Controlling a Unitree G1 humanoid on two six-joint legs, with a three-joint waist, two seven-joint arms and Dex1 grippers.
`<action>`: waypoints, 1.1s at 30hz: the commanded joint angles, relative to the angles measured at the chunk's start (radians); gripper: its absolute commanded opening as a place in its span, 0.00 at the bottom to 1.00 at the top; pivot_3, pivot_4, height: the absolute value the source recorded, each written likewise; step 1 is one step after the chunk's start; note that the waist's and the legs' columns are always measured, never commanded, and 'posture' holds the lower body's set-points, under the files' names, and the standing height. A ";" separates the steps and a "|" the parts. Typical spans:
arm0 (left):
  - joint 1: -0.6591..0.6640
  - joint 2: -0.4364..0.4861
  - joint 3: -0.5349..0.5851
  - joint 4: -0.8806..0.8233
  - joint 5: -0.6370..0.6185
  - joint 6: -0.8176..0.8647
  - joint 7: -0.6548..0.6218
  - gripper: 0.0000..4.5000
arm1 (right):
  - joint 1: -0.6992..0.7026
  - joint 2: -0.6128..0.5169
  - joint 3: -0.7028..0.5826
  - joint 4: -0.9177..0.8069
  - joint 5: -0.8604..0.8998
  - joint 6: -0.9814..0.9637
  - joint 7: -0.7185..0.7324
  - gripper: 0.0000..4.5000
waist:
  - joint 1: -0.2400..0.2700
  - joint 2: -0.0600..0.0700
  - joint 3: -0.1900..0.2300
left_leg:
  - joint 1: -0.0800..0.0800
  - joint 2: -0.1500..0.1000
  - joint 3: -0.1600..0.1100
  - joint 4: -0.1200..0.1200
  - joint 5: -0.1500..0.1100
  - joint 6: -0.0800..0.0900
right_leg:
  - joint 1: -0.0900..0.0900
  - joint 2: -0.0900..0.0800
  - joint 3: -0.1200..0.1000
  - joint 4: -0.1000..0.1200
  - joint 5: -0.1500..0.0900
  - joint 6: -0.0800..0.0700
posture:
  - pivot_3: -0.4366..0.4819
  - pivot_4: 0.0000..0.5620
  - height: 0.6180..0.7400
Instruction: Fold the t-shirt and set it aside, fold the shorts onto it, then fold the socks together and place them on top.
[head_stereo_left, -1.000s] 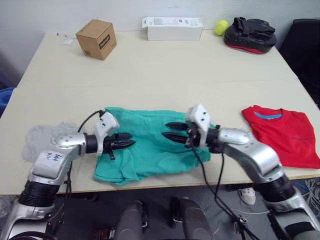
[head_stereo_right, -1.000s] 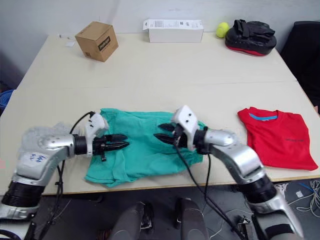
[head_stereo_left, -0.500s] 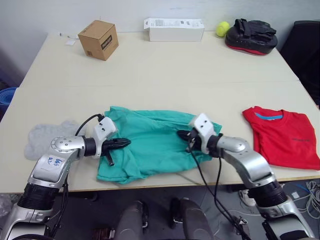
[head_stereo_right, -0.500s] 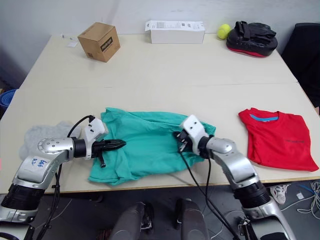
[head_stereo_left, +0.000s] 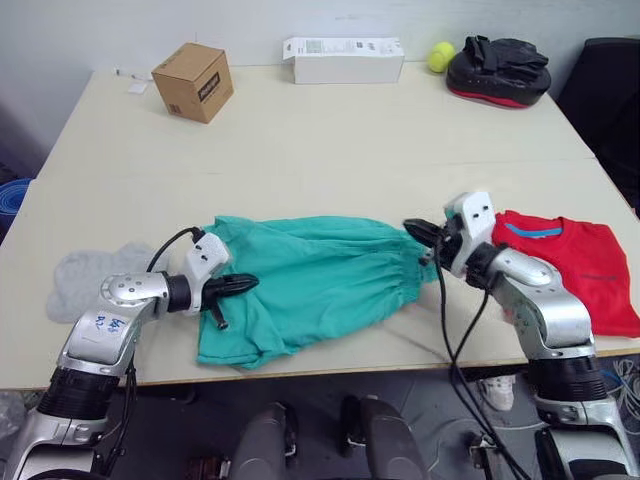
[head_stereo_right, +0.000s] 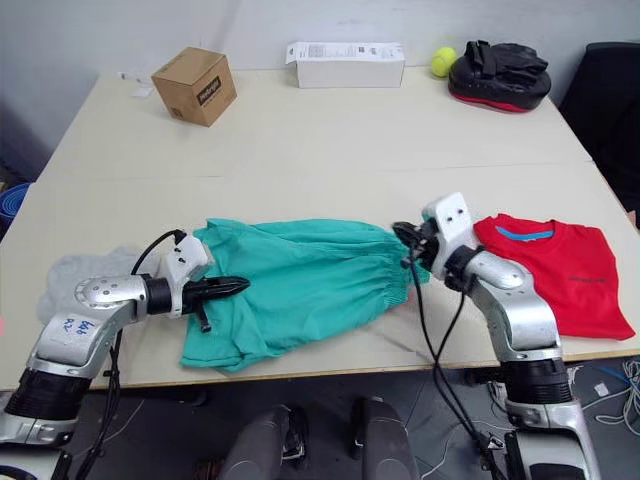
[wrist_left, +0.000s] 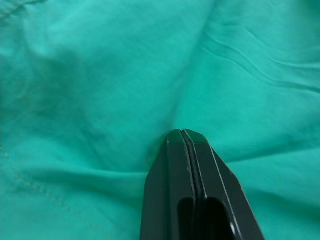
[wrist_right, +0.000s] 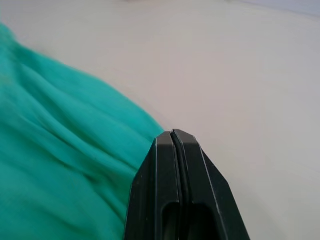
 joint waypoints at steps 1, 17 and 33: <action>0.000 -0.007 0.001 0.010 0.014 0.023 0.020 0.00 | -0.017 0.033 0.095 -0.128 0.024 0.049 0.022 0.00 | 0.000 0.000 0.000 | 0.001 0.000 0.000 -0.001 0.000 0.000 | 0.000 0.000 0.000 0.000 0.000 0.000 | 0.48 0.27 1.00; -0.020 -0.008 -0.018 0.047 0.039 -0.006 -0.002 0.00 | 0.120 -0.131 0.185 0.012 -0.325 -0.127 -0.001 0.00 | 0.005 0.000 0.000 | 0.001 -0.001 0.000 -0.001 0.000 0.000 | 0.001 -0.001 0.000 -0.001 -0.001 -0.001 | 0.48 0.27 1.00; -0.242 -0.059 -0.086 0.022 -0.069 -0.044 -0.242 0.00 | 0.437 -0.084 -0.424 -0.618 0.366 0.609 -0.124 0.28 | 0.015 0.000 0.000 | -0.004 0.000 -0.004 -0.002 0.000 0.000 | 0.000 0.000 -0.003 -0.006 -0.001 -0.001 | 0.48 0.27 1.00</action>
